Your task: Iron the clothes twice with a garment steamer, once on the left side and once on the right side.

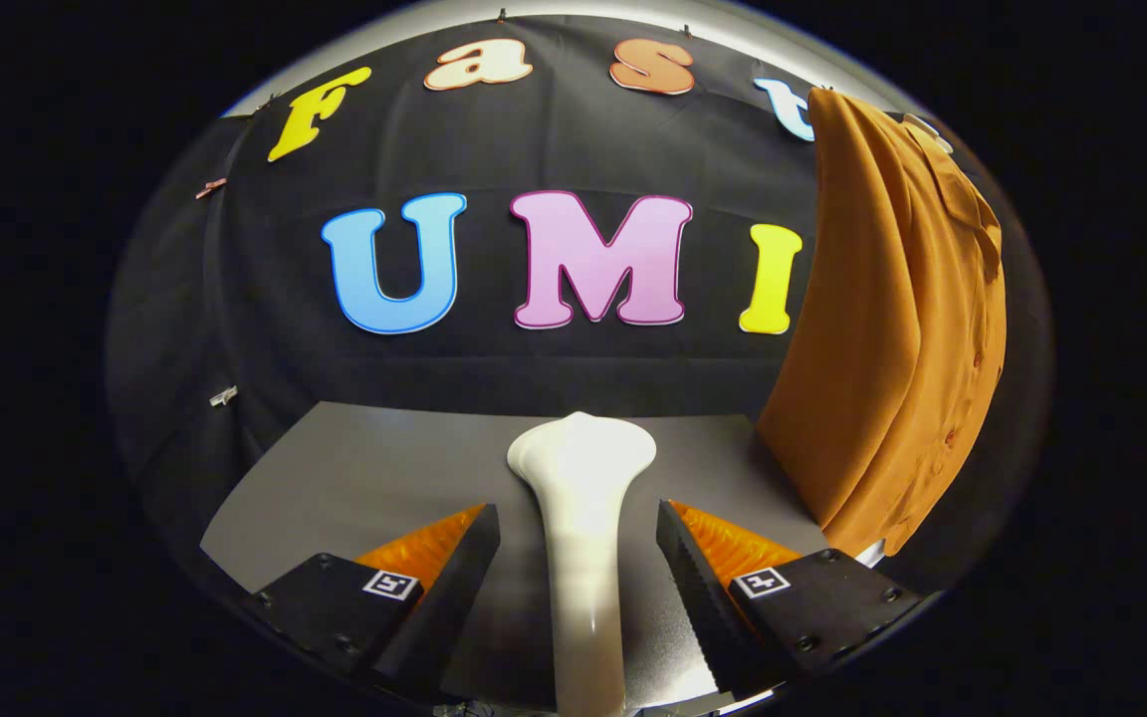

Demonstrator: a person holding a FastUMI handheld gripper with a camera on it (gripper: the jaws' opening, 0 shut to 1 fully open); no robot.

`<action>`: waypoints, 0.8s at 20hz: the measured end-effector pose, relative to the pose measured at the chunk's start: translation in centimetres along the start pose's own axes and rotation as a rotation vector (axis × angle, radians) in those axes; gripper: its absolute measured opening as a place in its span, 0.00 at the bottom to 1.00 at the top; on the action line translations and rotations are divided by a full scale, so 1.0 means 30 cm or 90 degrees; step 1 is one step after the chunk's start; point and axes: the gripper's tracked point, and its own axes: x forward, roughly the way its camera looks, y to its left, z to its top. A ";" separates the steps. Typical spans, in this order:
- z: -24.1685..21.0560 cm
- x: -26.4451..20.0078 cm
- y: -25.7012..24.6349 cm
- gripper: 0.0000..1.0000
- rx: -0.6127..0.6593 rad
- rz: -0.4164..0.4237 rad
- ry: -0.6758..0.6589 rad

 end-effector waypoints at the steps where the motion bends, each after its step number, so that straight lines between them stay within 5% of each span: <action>1: -0.012 0.022 -0.007 0.99 0.002 -0.003 0.015; 7: -0.072 0.096 -0.002 0.95 0.010 -0.001 0.083; 9: -0.101 0.104 -0.012 0.78 0.000 -0.008 0.104; 11: -0.080 0.103 -0.016 0.77 -0.003 -0.012 0.126; 13: -0.116 0.123 -0.015 0.51 -0.005 -0.010 0.126; 16: -0.110 0.114 -0.012 0.47 -0.015 -0.008 0.122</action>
